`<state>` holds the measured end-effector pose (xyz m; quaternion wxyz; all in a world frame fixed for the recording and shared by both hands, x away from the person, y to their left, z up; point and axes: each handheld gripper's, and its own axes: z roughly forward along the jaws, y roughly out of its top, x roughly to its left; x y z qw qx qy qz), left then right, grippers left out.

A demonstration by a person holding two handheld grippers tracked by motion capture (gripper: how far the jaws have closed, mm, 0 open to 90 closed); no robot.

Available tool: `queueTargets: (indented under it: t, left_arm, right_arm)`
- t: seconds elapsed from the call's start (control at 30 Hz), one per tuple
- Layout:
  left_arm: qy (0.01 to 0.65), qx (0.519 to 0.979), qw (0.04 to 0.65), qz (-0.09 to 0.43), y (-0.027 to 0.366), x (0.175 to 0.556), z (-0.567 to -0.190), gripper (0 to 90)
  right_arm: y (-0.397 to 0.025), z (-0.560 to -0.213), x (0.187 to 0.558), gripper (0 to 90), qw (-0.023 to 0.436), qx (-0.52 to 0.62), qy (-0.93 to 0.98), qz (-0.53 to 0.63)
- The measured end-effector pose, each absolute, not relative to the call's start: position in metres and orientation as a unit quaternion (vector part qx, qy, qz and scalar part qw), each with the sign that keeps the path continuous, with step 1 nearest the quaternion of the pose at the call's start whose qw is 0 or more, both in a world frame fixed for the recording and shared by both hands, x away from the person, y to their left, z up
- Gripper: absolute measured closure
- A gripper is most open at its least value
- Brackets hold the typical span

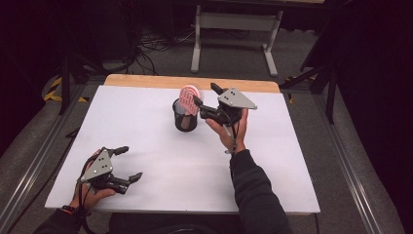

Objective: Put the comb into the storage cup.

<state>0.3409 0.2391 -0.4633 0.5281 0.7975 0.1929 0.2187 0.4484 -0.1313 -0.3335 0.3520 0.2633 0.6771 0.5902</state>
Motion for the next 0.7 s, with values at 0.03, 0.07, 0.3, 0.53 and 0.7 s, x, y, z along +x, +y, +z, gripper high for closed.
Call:
queueTargets:
  t: [0.03, 0.07, 0.3, 0.53, 0.7]
  left_arm:
    - [0.194, 0.797, 0.528, 0.219, 0.239, 0.341, -0.463, 4.5]
    - [0.194, 0.797, 0.528, 0.219, 0.239, 0.341, -0.463, 4.5]
    - [0.194, 0.799, 0.526, 0.218, 0.239, 0.342, -0.464, 4.4]
    - [0.193, 0.799, 0.525, 0.218, 0.239, 0.342, -0.464, 4.4]
    - [0.192, 0.8, 0.525, 0.217, 0.238, 0.342, -0.465, 4.3]
  right_arm:
    - [-0.132, -0.333, 0.447, 29.1, 0.354, 0.261, 0.677, 0.59]
    - [-0.132, -0.333, 0.447, 29.1, 0.354, 0.261, 0.677, 0.59]
    - [-0.136, -0.333, 0.442, 27.6, 0.369, 0.256, 0.679, 0.581]
    - [-0.141, -0.332, 0.436, 26.4, 0.376, 0.25, 0.681, 0.577]
    - [-0.143, -0.332, 0.431, 25.4, 0.385, 0.242, 0.686, 0.568]
